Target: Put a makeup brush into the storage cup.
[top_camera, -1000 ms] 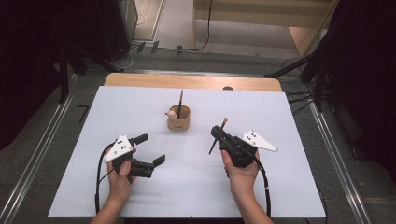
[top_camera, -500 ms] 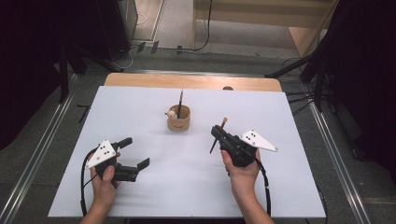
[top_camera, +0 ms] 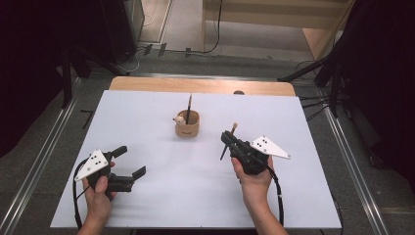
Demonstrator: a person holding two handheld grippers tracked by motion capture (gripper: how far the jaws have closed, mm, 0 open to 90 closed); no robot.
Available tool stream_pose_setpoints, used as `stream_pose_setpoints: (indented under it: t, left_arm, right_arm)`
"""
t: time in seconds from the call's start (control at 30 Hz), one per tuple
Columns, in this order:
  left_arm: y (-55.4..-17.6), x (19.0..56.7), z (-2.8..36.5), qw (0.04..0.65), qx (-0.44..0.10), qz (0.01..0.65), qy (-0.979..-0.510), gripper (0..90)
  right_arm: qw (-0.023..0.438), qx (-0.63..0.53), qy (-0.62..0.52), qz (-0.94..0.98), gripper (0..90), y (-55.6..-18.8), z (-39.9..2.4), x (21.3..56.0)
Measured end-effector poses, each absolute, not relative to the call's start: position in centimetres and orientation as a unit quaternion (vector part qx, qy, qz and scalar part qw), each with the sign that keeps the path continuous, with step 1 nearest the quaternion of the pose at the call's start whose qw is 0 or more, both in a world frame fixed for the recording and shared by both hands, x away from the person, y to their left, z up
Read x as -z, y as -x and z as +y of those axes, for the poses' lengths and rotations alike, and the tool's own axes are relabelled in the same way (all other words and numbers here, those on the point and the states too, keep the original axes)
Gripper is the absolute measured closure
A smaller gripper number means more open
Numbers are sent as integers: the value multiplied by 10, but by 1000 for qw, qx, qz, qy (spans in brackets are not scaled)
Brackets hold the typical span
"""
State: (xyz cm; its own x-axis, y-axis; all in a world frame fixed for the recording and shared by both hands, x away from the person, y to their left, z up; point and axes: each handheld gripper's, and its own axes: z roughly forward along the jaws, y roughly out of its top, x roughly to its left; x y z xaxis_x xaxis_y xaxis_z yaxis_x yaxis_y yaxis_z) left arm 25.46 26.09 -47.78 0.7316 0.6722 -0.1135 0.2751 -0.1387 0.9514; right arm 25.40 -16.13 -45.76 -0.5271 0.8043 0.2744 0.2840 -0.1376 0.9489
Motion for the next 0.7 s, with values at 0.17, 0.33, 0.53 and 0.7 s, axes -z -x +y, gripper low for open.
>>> stream_pose_setpoints:
  t: [0.17,0.33,0.53,0.7]
  left_arm:
    - [-253,479,271,570,-175,329,-732,0]
    - [-249,481,280,564,-178,336,-733,0]
    - [-247,482,291,563,-184,345,-728,0]
    - [-245,482,297,559,-187,347,-729,0]
  right_arm:
    - [210,-613,-437,624,844,-255,-162,459]
    - [216,-613,-428,629,844,-255,-159,457]
    - [218,-611,-416,637,844,-255,-156,456]
    - [221,-609,-410,641,844,-255,-156,455]
